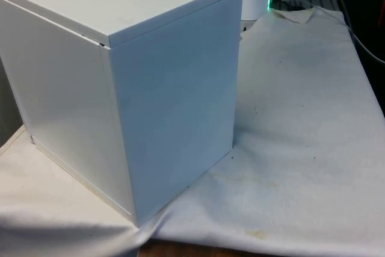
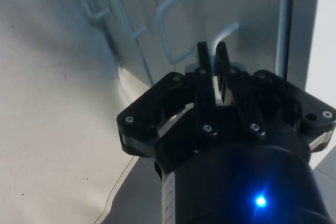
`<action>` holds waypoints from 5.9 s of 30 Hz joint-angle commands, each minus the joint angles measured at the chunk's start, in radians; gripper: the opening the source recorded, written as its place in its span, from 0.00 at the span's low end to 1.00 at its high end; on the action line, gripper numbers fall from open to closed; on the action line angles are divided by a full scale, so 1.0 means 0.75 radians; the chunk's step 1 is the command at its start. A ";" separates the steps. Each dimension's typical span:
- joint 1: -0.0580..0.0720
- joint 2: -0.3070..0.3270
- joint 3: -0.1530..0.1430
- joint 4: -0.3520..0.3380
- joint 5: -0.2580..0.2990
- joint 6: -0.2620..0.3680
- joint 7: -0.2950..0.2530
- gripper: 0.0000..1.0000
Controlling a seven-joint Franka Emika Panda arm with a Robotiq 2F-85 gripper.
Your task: Open the drawer, then close it.
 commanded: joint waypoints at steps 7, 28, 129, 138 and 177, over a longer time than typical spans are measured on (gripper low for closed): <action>-0.001 -0.004 -0.003 0.013 -0.009 -0.001 -0.003 0.02; -0.007 -0.120 0.020 -0.059 -0.111 -0.044 0.036 0.02; -0.015 -0.332 0.091 -0.227 -0.361 -0.128 -0.056 0.02; -0.023 -0.400 0.091 -0.280 -0.395 -0.145 -0.057 0.02; 0.003 -0.752 0.288 -0.528 -0.384 -0.461 -0.023 0.02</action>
